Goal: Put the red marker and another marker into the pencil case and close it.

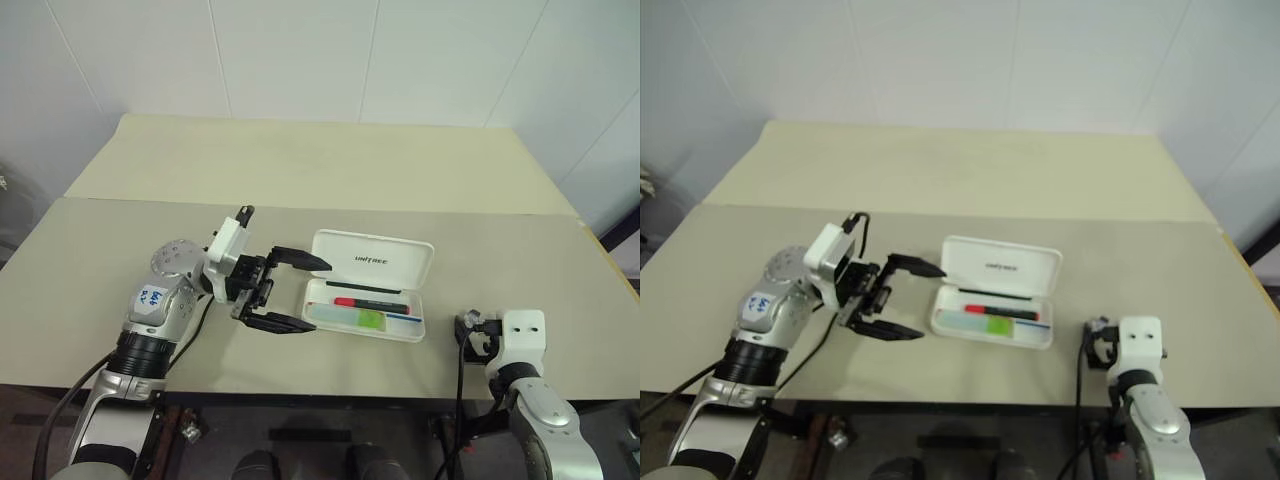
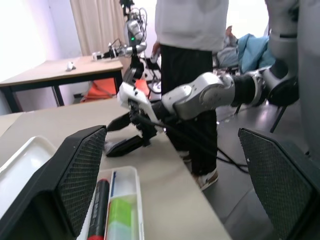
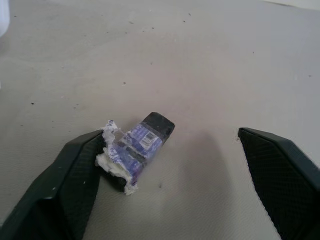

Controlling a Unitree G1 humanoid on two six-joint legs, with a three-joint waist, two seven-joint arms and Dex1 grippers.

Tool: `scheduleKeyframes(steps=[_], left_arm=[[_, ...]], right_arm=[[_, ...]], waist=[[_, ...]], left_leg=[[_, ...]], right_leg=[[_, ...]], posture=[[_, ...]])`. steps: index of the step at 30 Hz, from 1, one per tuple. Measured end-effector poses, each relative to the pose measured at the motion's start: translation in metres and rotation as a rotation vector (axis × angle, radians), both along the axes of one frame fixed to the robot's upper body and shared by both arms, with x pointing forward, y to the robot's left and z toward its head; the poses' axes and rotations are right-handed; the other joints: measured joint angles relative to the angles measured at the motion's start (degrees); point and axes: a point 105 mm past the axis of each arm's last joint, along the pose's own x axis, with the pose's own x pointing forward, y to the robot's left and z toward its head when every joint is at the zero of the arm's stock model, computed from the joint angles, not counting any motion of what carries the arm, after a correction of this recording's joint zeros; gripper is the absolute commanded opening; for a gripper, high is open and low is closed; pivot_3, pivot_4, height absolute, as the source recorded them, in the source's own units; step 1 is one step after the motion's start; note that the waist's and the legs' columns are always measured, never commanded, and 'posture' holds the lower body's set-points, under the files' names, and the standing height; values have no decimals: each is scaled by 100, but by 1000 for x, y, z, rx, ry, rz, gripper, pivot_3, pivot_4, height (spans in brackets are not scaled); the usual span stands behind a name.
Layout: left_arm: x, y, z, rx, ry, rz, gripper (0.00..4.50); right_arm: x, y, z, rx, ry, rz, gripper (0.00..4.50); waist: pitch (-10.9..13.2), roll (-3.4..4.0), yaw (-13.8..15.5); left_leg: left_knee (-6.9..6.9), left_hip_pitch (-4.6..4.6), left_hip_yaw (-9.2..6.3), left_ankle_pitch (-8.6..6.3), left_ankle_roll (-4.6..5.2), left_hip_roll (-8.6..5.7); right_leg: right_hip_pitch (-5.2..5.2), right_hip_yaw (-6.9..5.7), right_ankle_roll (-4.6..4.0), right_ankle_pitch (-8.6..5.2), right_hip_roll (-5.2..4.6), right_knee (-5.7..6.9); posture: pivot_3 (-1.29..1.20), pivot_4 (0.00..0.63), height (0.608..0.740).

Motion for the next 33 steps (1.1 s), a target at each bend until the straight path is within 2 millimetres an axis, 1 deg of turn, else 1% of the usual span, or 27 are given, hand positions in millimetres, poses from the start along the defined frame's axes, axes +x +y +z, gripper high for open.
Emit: scheduleKeyframes(steps=[2,8,10,16,18,20,21,24,27,30,33], left_arm=[[0,2,0,7,1,6,4500],[0,4,-2,14,4,12,4500],[0,4,-1,14,1,11,4500],[-4,5,1,10,-12,3,4500],[-5,9,0,1,1,14,4500],[-5,10,-3,-4,16,14,4500],[-5,10,-2,-6,17,14,4500],[-4,11,-3,-10,9,19,4500],[0,13,-7,-9,3,43,4500],[4,17,-13,-8,14,68,4500],[5,18,-14,-10,11,73,4500]], right_arm=[[-1,2,-1,8,4,3,2865],[-3,7,-4,15,13,18,973],[-3,7,-4,15,13,18,416],[4,5,0,-2,0,35,408],[5,0,2,-11,2,47,408],[6,-5,9,-18,-10,82,408],[7,-3,14,-23,-21,113,408],[16,12,45,-53,-94,310,408],[19,25,68,-113,-113,496,408],[15,39,77,-175,-59,701,408],[10,52,77,-190,12,881,408]], waist=[[-2,0,7],[-17,-20,12],[-18,-20,12],[-19,-21,-6],[-18,-19,-10],[-14,-12,-16],[-13,-12,-18],[-6,1,-62],[-5,4,-89],[-4,6,-87],[-4,5,-83]], left_leg=[[-8,1,-2,1,2,-1],[-36,0,-1,-2,8,-10],[-39,0,-1,-2,8,-11],[-37,4,6,-1,9,-9],[-39,6,7,-1,9,-8],[-42,5,7,-1,8,-7],[-43,5,7,-1,8,-6],[-45,7,10,-1,8,-1],[-48,9,5,0,6,4],[-52,5,5,-1,4,6],[-51,-4,7,-2,3,6]], right_leg=[[10,-5,-5,4,-4,-20],[12,-13,-2,5,-20,-41],[12,-15,2,7,-20,-43],[12,-12,-4,5,-22,-46],[12,-12,-4,6,-22,-45],[8,-12,1,8,-20,-44],[7,-12,8,12,-18,-44],[5,-8,32,25,-8,-41],[3,-12,49,34,1,-39],[-3,-12,66,43,3,-42],[-11,-10,67,42,3,-44]], posture=[[0,150,740],[0,150,740],[0,150,740],[0,150,740],[0,150,740],[0,150,740],[0,150,740],[0,150,740],[0,150,740],[0,150,740],[0,150,740]])
